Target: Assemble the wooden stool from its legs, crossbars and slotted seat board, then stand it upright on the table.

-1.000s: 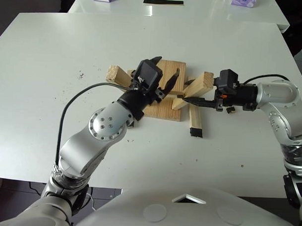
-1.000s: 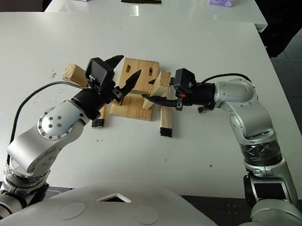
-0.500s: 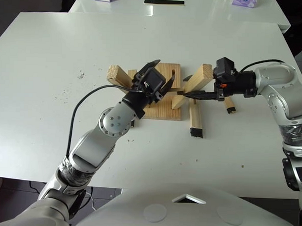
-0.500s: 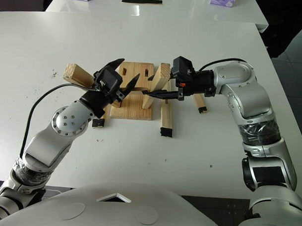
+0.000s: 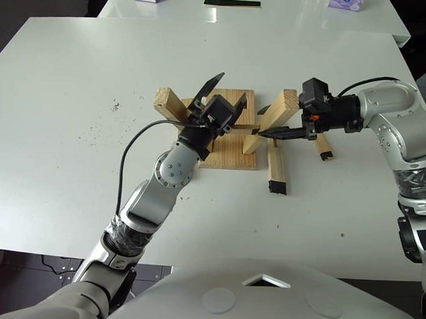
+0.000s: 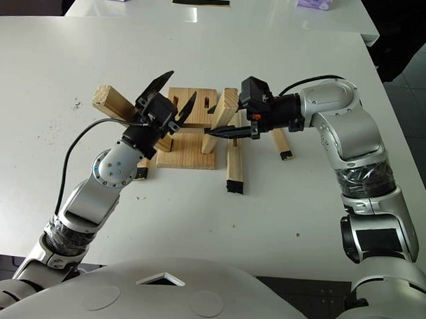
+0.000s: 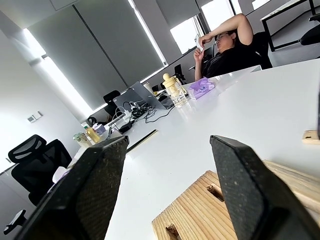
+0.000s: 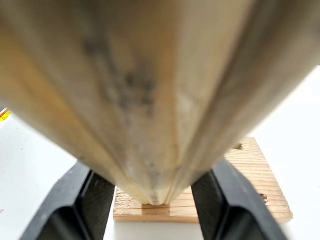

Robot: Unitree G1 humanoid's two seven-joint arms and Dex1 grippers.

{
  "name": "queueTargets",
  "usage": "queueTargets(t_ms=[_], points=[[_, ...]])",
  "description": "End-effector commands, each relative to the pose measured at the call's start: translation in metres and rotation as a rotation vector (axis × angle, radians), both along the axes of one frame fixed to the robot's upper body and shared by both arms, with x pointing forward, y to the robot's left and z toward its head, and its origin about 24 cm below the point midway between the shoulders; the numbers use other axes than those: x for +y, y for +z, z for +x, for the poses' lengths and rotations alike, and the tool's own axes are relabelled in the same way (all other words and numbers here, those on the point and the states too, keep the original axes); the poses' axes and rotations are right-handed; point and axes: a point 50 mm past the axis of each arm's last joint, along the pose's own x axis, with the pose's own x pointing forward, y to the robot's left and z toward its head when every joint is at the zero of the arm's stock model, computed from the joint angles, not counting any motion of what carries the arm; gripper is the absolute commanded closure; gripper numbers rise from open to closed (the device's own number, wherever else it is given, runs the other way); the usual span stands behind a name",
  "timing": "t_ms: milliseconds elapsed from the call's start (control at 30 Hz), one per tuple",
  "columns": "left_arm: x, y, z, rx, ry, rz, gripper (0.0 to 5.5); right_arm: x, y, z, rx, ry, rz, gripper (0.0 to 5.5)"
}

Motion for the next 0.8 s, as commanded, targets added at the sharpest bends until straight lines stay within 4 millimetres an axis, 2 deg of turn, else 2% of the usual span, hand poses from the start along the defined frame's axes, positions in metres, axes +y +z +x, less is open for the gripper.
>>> queueTargets(t_ms=[33,100,167,233,300,333,400,467,533,600,667,767,800], points=[[0.002,-0.025,0.0,0.145,-0.001,0.024,2.46,0.006,-0.001,0.0,-0.004,0.032,-0.034,3.46],[0.0,-0.026,0.001,0.17,-0.002,-0.007,2.46,0.011,0.002,0.0,-0.003,0.03,-0.019,3.46],[-0.001,-0.006,0.006,0.146,0.006,-0.145,2.69,0.014,0.002,-0.002,0.001,0.032,-0.019,3.46],[-0.002,0.029,0.01,0.065,-0.017,-0.317,3.02,0.013,0.0,-0.003,0.007,0.023,-0.029,3.46],[0.003,0.078,0.011,-0.069,-0.063,-0.516,3.34,0.009,-0.003,-0.003,0.009,-0.005,-0.041,3.46],[0.009,0.103,0.009,-0.132,-0.082,-0.627,3.47,0.008,-0.004,-0.004,0.01,-0.017,-0.042,3.46],[0.026,0.135,0.005,-0.214,-0.099,-0.776,3.83,0.007,-0.004,-0.004,0.01,-0.033,-0.038,3.46],[0.056,0.155,0.001,-0.285,-0.042,-0.88,3.85,0.006,-0.005,-0.004,0.009,-0.047,-0.039,3.46],[0.091,0.17,-0.003,-0.352,0.069,-0.907,3.85,0.004,-0.005,-0.004,0.006,-0.059,-0.043,3.46],[0.125,0.175,-0.008,-0.386,0.196,-0.87,3.85,0.001,-0.004,-0.005,0.007,-0.076,-0.04,3.46],[0.153,0.164,-0.008,-0.334,0.326,-0.751,4.06,-0.003,-0.003,-0.007,0.01,-0.099,-0.032,3.46],[0.166,0.118,-0.009,-0.088,0.357,-0.534,4.51,-0.005,-0.002,-0.008,0.011,-0.116,-0.029,3.46],[0.165,0.093,-0.011,0.035,0.329,-0.478,4.66,-0.004,-0.002,-0.007,0.01,-0.114,-0.029,3.46]])
